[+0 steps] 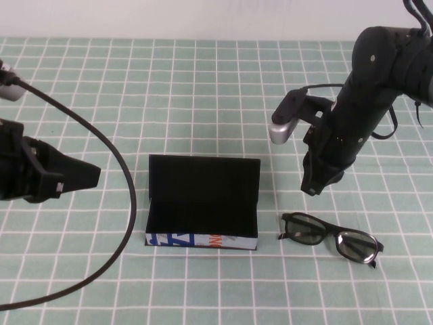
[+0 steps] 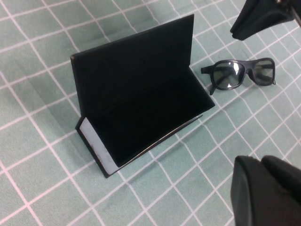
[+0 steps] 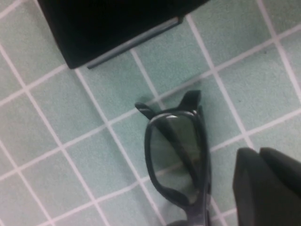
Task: Return glasses to glasses case
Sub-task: Pick up the glasses from the table
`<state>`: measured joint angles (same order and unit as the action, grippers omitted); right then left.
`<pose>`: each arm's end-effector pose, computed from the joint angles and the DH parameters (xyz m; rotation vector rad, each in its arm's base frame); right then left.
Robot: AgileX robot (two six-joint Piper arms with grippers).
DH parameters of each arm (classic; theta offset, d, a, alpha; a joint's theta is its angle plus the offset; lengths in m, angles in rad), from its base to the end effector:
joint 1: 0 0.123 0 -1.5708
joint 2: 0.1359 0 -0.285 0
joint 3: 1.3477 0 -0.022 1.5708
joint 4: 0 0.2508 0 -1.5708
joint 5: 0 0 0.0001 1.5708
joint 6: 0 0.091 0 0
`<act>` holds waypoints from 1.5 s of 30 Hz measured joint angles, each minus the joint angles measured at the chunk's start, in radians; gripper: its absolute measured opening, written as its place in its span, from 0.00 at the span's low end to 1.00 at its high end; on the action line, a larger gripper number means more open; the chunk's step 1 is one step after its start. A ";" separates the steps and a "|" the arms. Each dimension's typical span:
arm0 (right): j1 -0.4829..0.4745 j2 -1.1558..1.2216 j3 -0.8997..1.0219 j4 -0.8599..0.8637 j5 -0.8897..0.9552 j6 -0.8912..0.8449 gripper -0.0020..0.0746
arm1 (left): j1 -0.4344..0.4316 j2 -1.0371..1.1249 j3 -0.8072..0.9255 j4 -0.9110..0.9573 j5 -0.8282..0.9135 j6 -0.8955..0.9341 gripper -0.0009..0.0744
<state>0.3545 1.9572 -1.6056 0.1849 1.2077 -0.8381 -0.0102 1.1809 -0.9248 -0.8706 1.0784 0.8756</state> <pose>0.3690 0.1533 0.2365 -1.6108 2.5260 0.2213 0.2123 -0.0635 0.3202 0.6898 2.3023 -0.7987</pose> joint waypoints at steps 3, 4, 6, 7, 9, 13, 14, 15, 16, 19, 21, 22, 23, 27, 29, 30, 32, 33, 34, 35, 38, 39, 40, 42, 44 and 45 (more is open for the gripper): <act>0.000 0.002 -0.002 -0.017 0.004 0.002 0.03 | 0.000 0.000 0.000 0.000 0.000 -0.002 0.01; 0.000 0.002 -0.002 -0.019 0.004 0.003 0.05 | 0.000 0.000 0.000 0.000 0.000 -0.002 0.01; 0.000 0.002 0.007 -0.026 0.004 0.004 0.12 | 0.000 0.000 0.000 0.000 0.000 -0.004 0.01; 0.000 0.002 0.009 -0.027 0.004 0.009 0.17 | 0.000 0.000 0.000 0.000 0.000 -0.004 0.01; 0.000 0.002 0.011 -0.032 0.008 0.034 0.26 | 0.000 0.000 0.000 0.000 0.000 -0.004 0.01; 0.000 0.002 0.011 -0.037 0.008 0.078 0.35 | 0.000 0.000 0.000 0.002 0.000 -0.004 0.01; 0.000 0.002 0.011 -0.037 0.008 0.087 0.36 | 0.000 0.000 0.000 0.004 0.000 -0.004 0.01; -0.004 0.002 0.011 -0.037 0.008 0.097 0.36 | 0.000 0.000 0.000 0.004 0.000 -0.004 0.01; -0.009 0.002 0.011 -0.037 0.008 0.105 0.37 | 0.000 0.000 0.000 0.004 0.000 -0.004 0.01; -0.027 0.002 0.035 -0.014 0.008 0.112 0.37 | 0.000 0.000 0.000 0.004 0.000 -0.006 0.01; -0.040 0.002 0.068 0.008 0.008 0.112 0.37 | 0.000 0.000 0.000 0.004 0.000 -0.006 0.01; -0.042 0.002 0.083 0.010 0.008 0.112 0.37 | 0.000 0.000 0.000 0.005 0.000 -0.006 0.01; -0.044 0.002 0.101 0.011 0.008 0.106 0.37 | 0.000 0.000 0.000 0.006 0.000 -0.006 0.01; -0.046 0.004 0.134 0.024 0.008 0.091 0.37 | 0.000 0.000 0.000 0.006 0.002 -0.006 0.01; -0.047 0.006 0.134 0.033 0.006 0.089 0.37 | 0.000 0.000 0.000 0.006 0.002 -0.006 0.01; -0.047 0.008 0.134 0.035 0.006 0.089 0.37 | 0.000 0.000 0.000 0.006 0.002 -0.006 0.01; -0.047 0.015 0.134 0.038 0.006 0.089 0.37 | 0.000 0.000 0.000 0.006 0.004 -0.006 0.01; -0.047 0.022 0.135 0.040 0.006 0.089 0.37 | 0.000 0.000 0.000 0.006 0.005 -0.006 0.01; -0.047 0.027 0.135 0.040 0.004 0.089 0.37 | 0.000 0.000 0.000 0.006 0.006 -0.006 0.01; -0.047 0.032 0.135 0.041 0.004 0.089 0.37 | 0.000 0.000 0.000 0.006 0.007 -0.006 0.01; -0.047 0.045 0.137 0.041 0.004 0.089 0.37 | 0.000 0.000 0.000 0.006 0.012 -0.006 0.01; -0.047 0.047 0.137 0.041 0.004 0.089 0.37 | 0.000 0.000 0.000 0.006 0.014 -0.006 0.01; -0.047 0.047 0.137 0.041 0.002 0.089 0.37 | 0.000 0.000 0.000 0.006 0.014 -0.006 0.01; -0.047 0.049 0.137 0.042 0.002 0.089 0.37 | 0.000 0.000 0.000 0.006 0.014 -0.006 0.01; -0.047 0.051 0.137 0.046 0.002 0.089 0.35 | 0.000 0.000 0.000 0.006 0.015 -0.006 0.01; -0.047 0.051 0.137 0.048 0.002 0.089 0.33 | 0.000 0.000 0.000 0.006 0.015 -0.006 0.01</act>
<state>0.3079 2.0084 -1.4687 0.2330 1.2098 -0.7495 -0.0102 1.1809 -0.9248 -0.8645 1.0938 0.8700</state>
